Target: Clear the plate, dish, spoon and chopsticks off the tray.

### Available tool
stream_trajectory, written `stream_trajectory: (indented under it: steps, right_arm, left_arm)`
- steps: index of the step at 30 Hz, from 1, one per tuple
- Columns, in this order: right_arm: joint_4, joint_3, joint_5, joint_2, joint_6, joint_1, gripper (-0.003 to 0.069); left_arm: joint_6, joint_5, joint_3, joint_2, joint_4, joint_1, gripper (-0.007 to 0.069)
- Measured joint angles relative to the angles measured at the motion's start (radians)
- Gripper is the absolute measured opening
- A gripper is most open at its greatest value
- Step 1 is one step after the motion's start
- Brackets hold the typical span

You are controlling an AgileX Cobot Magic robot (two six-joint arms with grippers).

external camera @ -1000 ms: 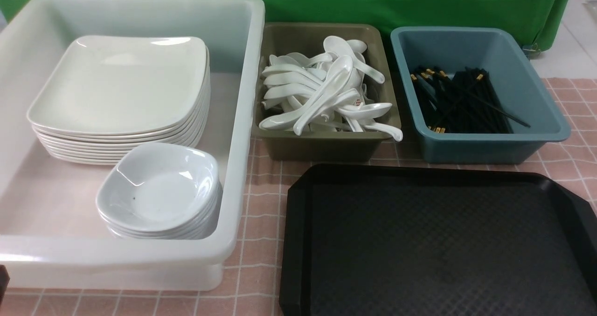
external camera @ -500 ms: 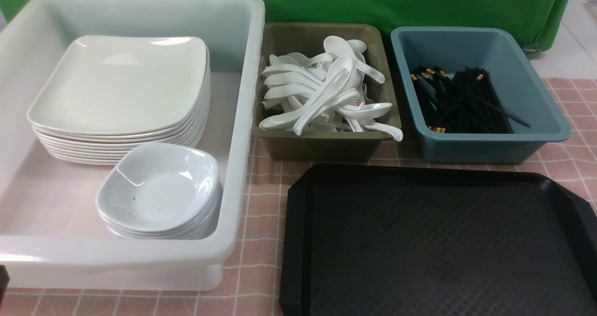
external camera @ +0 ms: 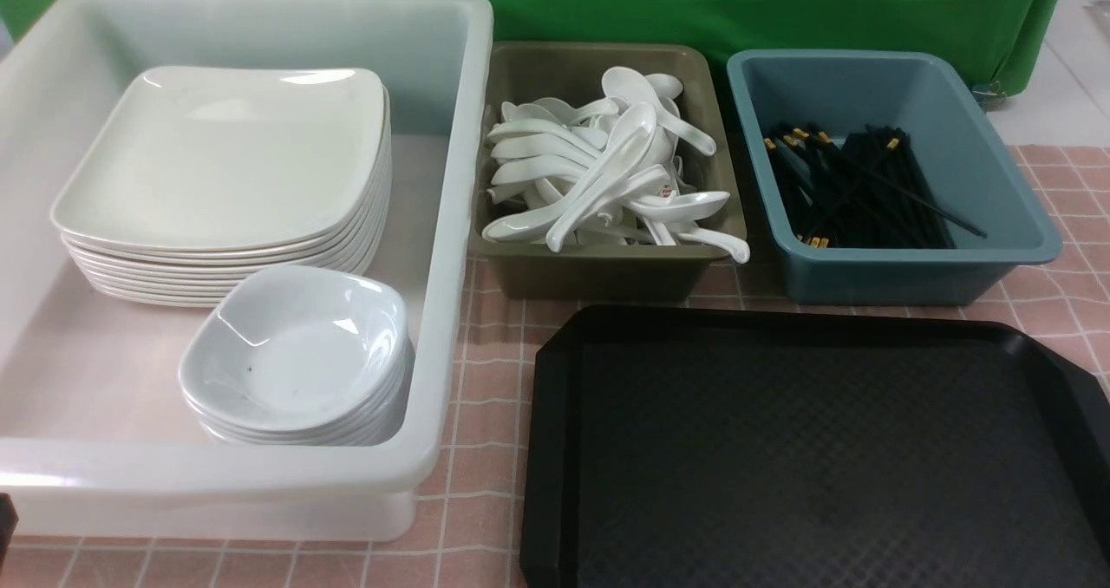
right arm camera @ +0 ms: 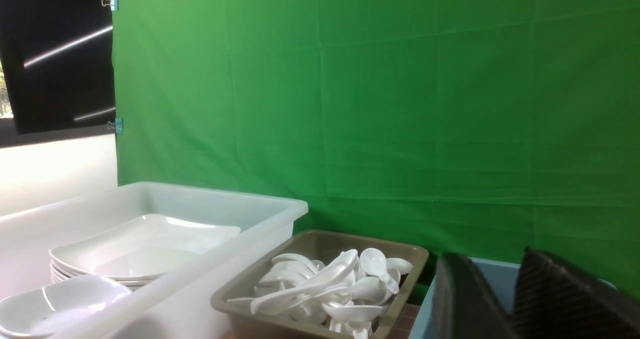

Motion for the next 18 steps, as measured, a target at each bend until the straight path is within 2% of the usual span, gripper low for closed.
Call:
stream_trajectory:
  steps: [4,6,8,15,18]
  right_arm:
    - [0.105,0.008,-0.016,0.002,-0.077,0.0,0.0237]
    - [0.254,0.023,-0.033,0.003,-0.218,0.0,0.0238]
    - [0.323,0.029,-0.031,0.004,-0.278,0.0,0.0238]
    - [0.369,0.03,0.012,0.009,-0.329,-0.003,0.0239]
    - [0.371,0.046,0.052,0.0,-0.343,-0.068,0.0239]
  left_arm:
    - [0.004,0.0,0.0,0.0,0.0,0.0,0.0004]
    - [0.006,0.0,0.0,0.0,0.0,0.0,0.0004]
    - [0.007,0.0,0.0,0.0,0.0,0.0,0.0004]
    - [0.008,0.0,0.0,0.0,0.0,0.0,0.0004]
    - [0.008,0.001,0.0,0.0,0.0,0.0,0.0004]
